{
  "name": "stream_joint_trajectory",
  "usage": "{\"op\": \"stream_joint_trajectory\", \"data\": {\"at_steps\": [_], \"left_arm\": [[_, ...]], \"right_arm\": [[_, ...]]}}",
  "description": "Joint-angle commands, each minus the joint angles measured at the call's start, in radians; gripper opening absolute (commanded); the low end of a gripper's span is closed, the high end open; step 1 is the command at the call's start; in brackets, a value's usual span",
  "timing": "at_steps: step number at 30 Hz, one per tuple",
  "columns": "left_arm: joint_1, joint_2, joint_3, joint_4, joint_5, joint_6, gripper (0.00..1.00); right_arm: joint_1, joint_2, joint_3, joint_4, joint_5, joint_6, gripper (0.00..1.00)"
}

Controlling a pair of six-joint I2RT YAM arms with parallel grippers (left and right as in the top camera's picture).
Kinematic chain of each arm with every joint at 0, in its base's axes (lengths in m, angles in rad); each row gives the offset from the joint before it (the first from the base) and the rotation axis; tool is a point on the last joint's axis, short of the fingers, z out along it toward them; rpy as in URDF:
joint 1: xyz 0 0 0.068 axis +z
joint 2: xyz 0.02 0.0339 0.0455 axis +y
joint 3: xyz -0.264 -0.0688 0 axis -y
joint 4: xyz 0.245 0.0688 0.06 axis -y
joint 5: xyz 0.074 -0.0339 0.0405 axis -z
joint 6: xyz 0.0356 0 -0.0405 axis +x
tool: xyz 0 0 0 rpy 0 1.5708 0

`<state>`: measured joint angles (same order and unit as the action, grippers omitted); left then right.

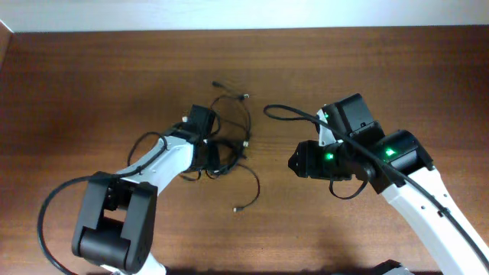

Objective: Untangle cables

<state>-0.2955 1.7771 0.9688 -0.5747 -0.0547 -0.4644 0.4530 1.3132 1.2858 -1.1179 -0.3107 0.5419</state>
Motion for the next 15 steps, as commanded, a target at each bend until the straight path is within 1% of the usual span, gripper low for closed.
{"op": "stream_joint_trajectory", "data": {"at_steps": [1, 2, 3, 5, 6, 8, 9, 10, 11, 13, 15], "left_arm": [[-0.008, -0.001, 0.02, -0.096, 0.291, -0.073, 0.0], [-0.005, -0.026, 0.047, -0.092, 0.462, -0.053, 0.0], [0.008, -0.04, 0.065, -0.092, 0.566, -0.042, 0.0], [0.069, -0.054, 0.078, -0.092, 0.772, -0.038, 0.0], [0.122, -0.054, 0.077, -0.092, 0.92, 0.03, 0.0], [0.198, -0.054, 0.077, -0.093, 1.066, 0.125, 0.0], [0.277, -0.054, 0.077, -0.097, 1.088, 0.124, 0.0], [0.307, -0.054, 0.077, -0.101, 1.135, 0.125, 0.0], [0.318, -0.054, 0.077, -0.1, 1.178, 0.125, 0.0], [0.316, -0.054, 0.077, -0.1, 1.186, 0.126, 0.0], [0.316, -0.054, 0.077, -0.1, 1.185, 0.126, 0.0]], "right_arm": [[-0.002, 0.002, 0.0, -0.001, 0.009, -0.011, 0.49], [-0.002, 0.002, -0.003, -0.001, 0.01, -0.021, 0.49], [-0.002, 0.003, -0.012, -0.001, 0.012, -0.042, 0.49], [-0.002, 0.003, -0.051, 0.005, 0.007, -0.038, 0.49], [-0.002, 0.003, -0.062, 0.015, 0.003, -0.029, 0.49], [-0.002, 0.003, -0.094, 0.084, -0.042, -0.029, 0.49], [-0.002, 0.003, -0.15, 0.206, -0.11, -0.005, 0.49], [-0.002, 0.003, -0.192, 0.28, -0.123, 0.067, 0.49], [-0.002, 0.003, -0.233, 0.352, -0.128, 0.131, 0.49], [-0.002, 0.003, -0.307, 0.502, -0.152, 0.204, 0.49], [-0.001, 0.003, -0.375, 0.665, -0.217, 0.227, 0.49]]}}
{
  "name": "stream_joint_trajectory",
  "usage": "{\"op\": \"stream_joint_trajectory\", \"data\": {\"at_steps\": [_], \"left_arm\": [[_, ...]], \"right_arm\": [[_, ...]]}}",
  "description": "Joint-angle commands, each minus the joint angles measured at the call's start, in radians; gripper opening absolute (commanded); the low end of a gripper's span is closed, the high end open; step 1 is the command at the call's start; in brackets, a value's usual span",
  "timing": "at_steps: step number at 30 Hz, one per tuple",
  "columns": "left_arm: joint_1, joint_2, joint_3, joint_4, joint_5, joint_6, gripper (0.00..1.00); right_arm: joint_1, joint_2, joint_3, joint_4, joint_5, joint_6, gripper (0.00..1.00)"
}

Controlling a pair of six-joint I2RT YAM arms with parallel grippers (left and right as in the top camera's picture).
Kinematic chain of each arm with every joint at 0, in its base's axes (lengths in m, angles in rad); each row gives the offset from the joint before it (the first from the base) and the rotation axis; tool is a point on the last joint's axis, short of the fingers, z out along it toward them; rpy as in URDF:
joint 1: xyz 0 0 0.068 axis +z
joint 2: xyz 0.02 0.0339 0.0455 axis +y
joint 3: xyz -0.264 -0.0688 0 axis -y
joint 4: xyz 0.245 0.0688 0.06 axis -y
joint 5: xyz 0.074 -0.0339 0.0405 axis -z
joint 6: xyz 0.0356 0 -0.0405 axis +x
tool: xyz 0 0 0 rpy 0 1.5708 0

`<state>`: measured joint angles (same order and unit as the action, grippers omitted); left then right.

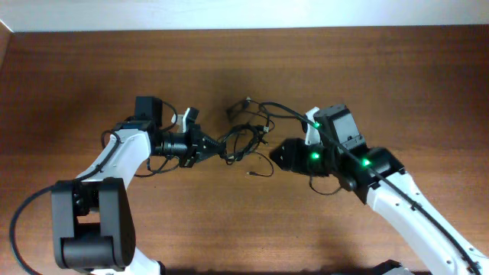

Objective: Untangle cables

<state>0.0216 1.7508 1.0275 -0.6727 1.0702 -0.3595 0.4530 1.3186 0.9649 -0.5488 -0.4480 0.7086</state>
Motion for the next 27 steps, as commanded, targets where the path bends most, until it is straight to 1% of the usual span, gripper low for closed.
{"op": "stream_joint_trajectory", "data": {"at_steps": [1, 4, 5, 6, 7, 8, 10, 11, 12, 15, 17, 18, 19, 20, 21, 23, 24, 25, 26, 27], "left_arm": [[-0.001, -0.027, 0.019, -0.002, 0.061, 0.021, 0.0], [-0.001, -0.027, 0.019, -0.002, 0.106, 0.021, 0.0], [-0.001, -0.027, 0.019, -0.002, 0.116, 0.021, 0.0], [-0.001, -0.027, 0.019, -0.002, 0.116, 0.021, 0.0], [-0.001, -0.027, 0.019, -0.002, 0.12, 0.021, 0.0], [-0.001, -0.027, 0.019, -0.002, 0.12, 0.021, 0.0], [-0.001, -0.027, 0.019, -0.002, 0.121, 0.021, 0.0], [-0.001, -0.027, 0.019, -0.002, 0.121, 0.021, 0.0], [-0.001, -0.027, 0.019, 0.006, 0.16, 0.021, 0.0], [-0.001, -0.027, 0.019, 0.013, 0.24, 0.021, 0.0], [-0.001, -0.027, 0.019, 0.013, 0.243, 0.021, 0.0], [-0.001, -0.027, 0.019, 0.013, 0.243, 0.021, 0.0], [-0.001, -0.027, 0.019, 0.018, 0.234, 0.021, 0.0], [-0.001, -0.027, 0.019, 0.017, 0.176, 0.021, 0.0], [-0.001, -0.027, 0.019, 0.012, 0.091, 0.02, 0.0], [-0.001, -0.027, 0.019, 0.012, -0.074, 0.019, 0.0], [-0.001, -0.027, 0.019, 0.002, -0.178, 0.016, 0.0], [-0.001, -0.027, 0.019, 0.001, -0.195, 0.015, 0.08], [-0.001, -0.027, 0.019, 0.001, -0.192, -0.022, 0.94], [-0.001, -0.027, 0.019, 0.001, -0.171, -0.024, 0.99]], "right_arm": [[0.008, -0.001, -0.082, 0.176, -0.094, 0.08, 0.49], [0.071, 0.08, -0.092, 0.319, -0.092, 0.207, 0.49], [0.105, 0.131, -0.092, 0.394, -0.092, 0.244, 0.49], [0.144, 0.197, -0.092, 0.479, -0.095, 0.296, 0.37], [0.177, 0.257, -0.092, 0.533, -0.091, 0.303, 0.18], [0.193, 0.298, -0.092, 0.538, -0.089, 0.301, 0.04], [0.193, 0.303, -0.091, 0.417, 0.052, 0.283, 0.04], [0.193, 0.296, -0.091, 0.314, 0.154, 0.283, 0.04], [0.193, 0.296, -0.091, 0.19, 0.258, 0.265, 0.04], [0.193, 0.296, -0.091, -0.011, 0.402, 0.278, 0.04], [0.191, 0.296, -0.072, -0.141, 0.496, 0.28, 0.04], [0.181, 0.296, -0.051, -0.201, 0.521, 0.28, 0.04], [0.173, 0.296, -0.026, -0.226, 0.514, 0.244, 0.04], [0.17, 0.295, 0.005, -0.23, 0.492, 0.166, 0.04], [0.169, 0.293, 0.05, -0.257, 0.465, 0.122, 0.04], [0.169, 0.292, 0.158, -0.324, 0.418, 0.092, 0.04], [0.169, 0.292, 0.215, -0.33, 0.322, 0.014, 0.04], [0.169, 0.292, 0.261, -0.327, 0.22, -0.043, 0.04], [0.169, 0.292, 0.283, -0.322, 0.159, -0.047, 0.04], [0.168, 0.292, 0.283, -0.315, 0.133, -0.024, 0.04]]}}
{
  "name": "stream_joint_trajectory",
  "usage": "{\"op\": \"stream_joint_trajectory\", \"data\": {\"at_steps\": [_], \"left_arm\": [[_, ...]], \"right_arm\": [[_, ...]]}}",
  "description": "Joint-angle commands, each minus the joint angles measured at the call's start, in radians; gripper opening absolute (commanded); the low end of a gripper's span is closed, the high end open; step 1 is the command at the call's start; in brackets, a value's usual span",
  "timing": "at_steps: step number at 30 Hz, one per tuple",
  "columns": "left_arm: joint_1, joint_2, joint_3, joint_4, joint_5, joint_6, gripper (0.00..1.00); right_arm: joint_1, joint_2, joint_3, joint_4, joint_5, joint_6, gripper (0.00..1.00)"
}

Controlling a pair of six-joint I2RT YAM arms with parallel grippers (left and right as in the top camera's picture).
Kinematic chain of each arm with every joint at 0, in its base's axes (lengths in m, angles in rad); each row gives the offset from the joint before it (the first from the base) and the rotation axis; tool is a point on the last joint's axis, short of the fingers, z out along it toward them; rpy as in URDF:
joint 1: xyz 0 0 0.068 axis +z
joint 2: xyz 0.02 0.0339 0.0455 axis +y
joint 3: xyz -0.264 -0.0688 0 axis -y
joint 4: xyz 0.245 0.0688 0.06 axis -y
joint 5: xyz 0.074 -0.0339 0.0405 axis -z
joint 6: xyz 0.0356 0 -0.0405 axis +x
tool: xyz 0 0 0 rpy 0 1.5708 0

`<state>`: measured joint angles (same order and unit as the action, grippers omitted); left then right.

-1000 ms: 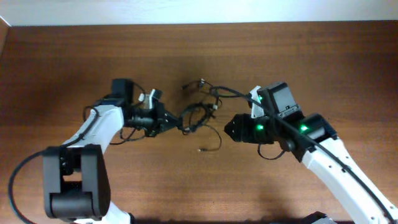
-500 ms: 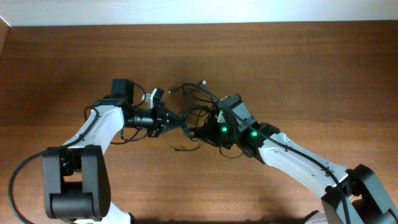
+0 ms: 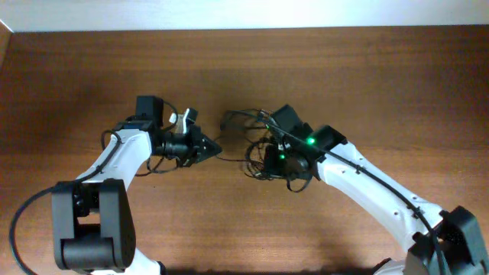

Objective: Untangle cables

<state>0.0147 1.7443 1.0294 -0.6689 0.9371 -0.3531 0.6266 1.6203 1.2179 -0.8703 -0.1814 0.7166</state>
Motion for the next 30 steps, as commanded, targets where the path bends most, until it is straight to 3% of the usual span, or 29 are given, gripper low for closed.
{"op": "stream_joint_trajectory", "data": {"at_steps": [1, 2, 4, 6, 9, 11, 12, 13, 14, 17, 19, 21, 23, 24, 25, 28, 30], "left_arm": [[0.006, -0.021, 0.017, -0.003, -0.01, -0.028, 0.99], [0.003, -0.021, 0.017, 0.002, 0.065, 0.093, 0.99], [-0.026, -0.021, 0.016, -0.003, 0.088, 0.216, 0.95], [-0.098, -0.021, 0.011, 0.0, 0.087, 0.309, 0.69], [-0.19, -0.021, 0.011, 0.035, 0.015, 0.331, 0.55], [-0.237, -0.021, 0.011, 0.064, -0.055, 0.297, 0.12], [-0.249, -0.021, 0.011, 0.075, -0.126, 0.236, 0.0], [-0.259, -0.021, 0.011, 0.075, -0.322, 0.014, 0.0], [-0.255, -0.021, 0.011, 0.076, -0.344, -0.06, 0.0], [-0.224, -0.021, 0.011, 0.077, -0.045, -0.08, 0.0], [-0.221, -0.021, 0.011, 0.078, 0.072, -0.08, 0.0], [-0.221, -0.021, 0.011, 0.081, 0.005, -0.08, 0.0], [-0.221, -0.021, 0.011, 0.097, -0.011, -0.08, 0.0], [-0.221, -0.021, 0.011, 0.109, -0.01, -0.08, 0.0], [-0.221, -0.021, 0.011, 0.124, 0.018, -0.133, 0.0], [-0.204, -0.021, 0.011, 0.261, 0.298, -0.269, 0.0], [-0.165, -0.021, 0.011, 0.31, 0.381, -0.431, 0.0]], "right_arm": [[-0.005, -0.01, 0.03, 0.012, -0.132, 0.017, 0.04], [-0.005, -0.01, 0.03, 0.051, -0.134, 0.035, 0.04], [-0.005, -0.01, 0.03, 0.07, -0.15, 0.113, 0.04], [-0.005, -0.01, 0.03, 0.075, -0.167, 0.113, 0.04], [-0.005, -0.01, 0.03, 0.082, -0.233, 0.138, 0.04], [-0.005, -0.01, 0.03, 0.082, -0.288, 0.138, 0.04], [-0.005, -0.01, 0.03, 0.082, -0.306, 0.138, 0.04], [-0.005, -0.01, 0.03, 0.071, -0.301, 0.137, 0.04], [-0.005, -0.01, 0.03, 0.049, -0.238, 0.137, 0.04], [-0.004, -0.01, 0.03, -0.039, 0.132, 0.138, 0.04], [-0.005, -0.01, 0.03, -0.052, 0.163, 0.137, 0.05], [-0.005, -0.024, 0.076, -0.078, 0.087, 0.026, 0.21], [-0.023, -0.08, 0.197, -0.216, 0.081, 0.012, 0.34], [-0.058, -0.144, 0.281, -0.297, 0.08, -0.004, 0.62], [-0.099, -0.217, 0.299, -0.329, 0.08, -0.006, 0.69], [-0.264, -0.376, 0.261, -0.397, 0.035, 0.002, 0.78], [-0.343, -0.42, 0.16, -0.391, -0.023, 0.098, 0.77]]}}
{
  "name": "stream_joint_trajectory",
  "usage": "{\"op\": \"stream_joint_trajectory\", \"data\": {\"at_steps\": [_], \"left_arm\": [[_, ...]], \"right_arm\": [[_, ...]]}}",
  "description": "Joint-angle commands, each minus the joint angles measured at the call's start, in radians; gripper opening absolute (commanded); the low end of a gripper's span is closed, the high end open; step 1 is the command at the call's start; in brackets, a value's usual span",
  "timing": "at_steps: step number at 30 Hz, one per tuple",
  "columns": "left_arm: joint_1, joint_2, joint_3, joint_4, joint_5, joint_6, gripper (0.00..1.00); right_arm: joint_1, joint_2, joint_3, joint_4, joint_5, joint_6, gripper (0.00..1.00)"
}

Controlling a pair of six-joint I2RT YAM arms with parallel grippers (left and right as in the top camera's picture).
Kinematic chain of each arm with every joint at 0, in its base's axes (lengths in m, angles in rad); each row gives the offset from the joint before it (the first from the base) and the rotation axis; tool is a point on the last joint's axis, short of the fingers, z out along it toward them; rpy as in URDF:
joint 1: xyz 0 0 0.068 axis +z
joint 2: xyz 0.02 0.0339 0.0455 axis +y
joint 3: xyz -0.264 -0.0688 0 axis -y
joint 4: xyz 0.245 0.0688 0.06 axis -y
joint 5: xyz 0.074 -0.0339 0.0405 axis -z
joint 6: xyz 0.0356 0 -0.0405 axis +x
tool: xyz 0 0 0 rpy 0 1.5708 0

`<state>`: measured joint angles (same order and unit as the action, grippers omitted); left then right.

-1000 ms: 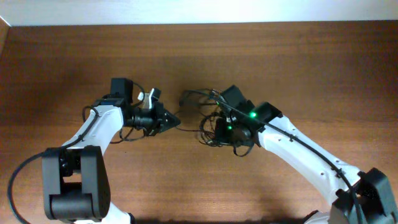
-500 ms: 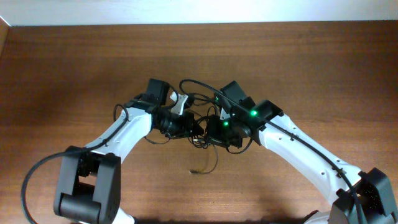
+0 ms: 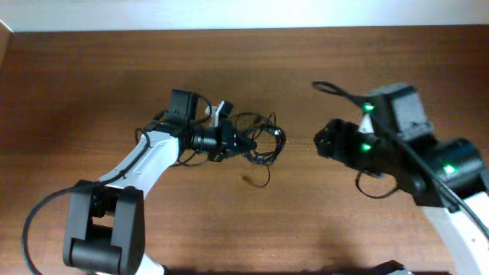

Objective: Untangle cables

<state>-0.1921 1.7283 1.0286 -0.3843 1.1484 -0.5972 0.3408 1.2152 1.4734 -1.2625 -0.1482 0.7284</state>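
Note:
The tangle of thin black cables (image 3: pixel 261 142) lies on the brown table near its middle, with loops spreading right and one loose end (image 3: pixel 247 179) trailing toward the front. My left gripper (image 3: pixel 241 143) points right, its tip in the tangle's left side, and looks shut on a strand. My right gripper (image 3: pixel 322 142) points left, a short way right of the tangle and apart from it. It is dark against the arm, so its jaws cannot be read, and no cable shows in it.
The wooden table (image 3: pixel 92 69) runs to a pale wall edge at the back. The right arm's own black wiring (image 3: pixel 330 88) loops up behind its wrist. The left arm's base (image 3: pixel 99 241) stands at the front left.
The right gripper was down on the tangle; now it is drawn back to the right, clear of it. The left gripper has shifted right, and the tangle now sits at its tip.
First the left gripper was over the tangle with the right one off to the right. Then both faced each other with the cables strung between them. Then the right gripper sat on the bundle, the left holding a strand. Now only the left is at it.

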Motion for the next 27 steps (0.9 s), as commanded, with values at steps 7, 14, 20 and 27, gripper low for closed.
{"op": "stream_joint_trajectory", "data": {"at_steps": [7, 14, 20, 27], "left_arm": [[0.143, -0.005, 0.012, 0.026, 0.251, -0.431, 0.0], [0.143, -0.005, 0.012, 0.032, 0.251, -0.418, 0.0], [0.143, -0.005, 0.012, 0.032, 0.251, -0.348, 0.0], [0.142, -0.005, 0.012, 0.084, 0.218, 0.147, 0.0]], "right_arm": [[-0.058, -0.011, -0.681, 0.872, -0.521, 0.358, 0.61], [0.079, 0.204, -0.707, 1.357, -0.515, 0.616, 0.54], [0.079, 0.253, -0.706, 1.512, -0.456, 0.721, 0.51], [0.047, 0.256, -0.706, 1.113, -0.246, 0.211, 0.04]]}}
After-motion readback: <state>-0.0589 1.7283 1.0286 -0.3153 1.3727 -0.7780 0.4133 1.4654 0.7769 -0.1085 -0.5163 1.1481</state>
